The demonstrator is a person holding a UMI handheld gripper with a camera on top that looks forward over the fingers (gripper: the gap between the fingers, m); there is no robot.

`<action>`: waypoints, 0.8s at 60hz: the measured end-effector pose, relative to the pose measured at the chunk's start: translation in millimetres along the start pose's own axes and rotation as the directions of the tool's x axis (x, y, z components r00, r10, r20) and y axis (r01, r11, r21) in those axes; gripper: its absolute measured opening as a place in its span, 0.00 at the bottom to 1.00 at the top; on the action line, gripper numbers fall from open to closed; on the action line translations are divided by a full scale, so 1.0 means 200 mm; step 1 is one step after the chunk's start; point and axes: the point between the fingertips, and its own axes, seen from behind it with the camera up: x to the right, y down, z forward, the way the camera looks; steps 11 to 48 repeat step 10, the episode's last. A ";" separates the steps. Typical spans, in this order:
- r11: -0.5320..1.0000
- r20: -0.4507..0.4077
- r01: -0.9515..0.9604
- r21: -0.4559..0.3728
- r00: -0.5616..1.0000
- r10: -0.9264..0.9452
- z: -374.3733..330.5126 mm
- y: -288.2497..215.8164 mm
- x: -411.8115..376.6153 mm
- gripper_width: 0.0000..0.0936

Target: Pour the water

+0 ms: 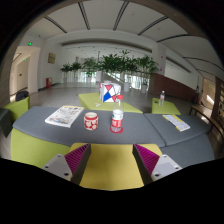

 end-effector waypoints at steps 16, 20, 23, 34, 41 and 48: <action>1.000 -0.005 -0.002 -0.007 1.000 0.002 -0.01 0.03 0.02 0.91; 1.000 -0.005 -0.002 -0.007 1.000 0.002 -0.01 0.03 0.02 0.91; 1.000 -0.005 -0.002 -0.007 1.000 0.002 -0.01 0.03 0.02 0.91; 1.000 -0.005 -0.002 -0.007 1.000 0.002 -0.01 0.03 0.02 0.91; 1.000 -0.005 -0.002 -0.007 1.000 0.002 -0.01 0.03 0.02 0.91; 1.000 -0.005 -0.002 -0.007 1.000 0.002 -0.01 0.03 0.02 0.91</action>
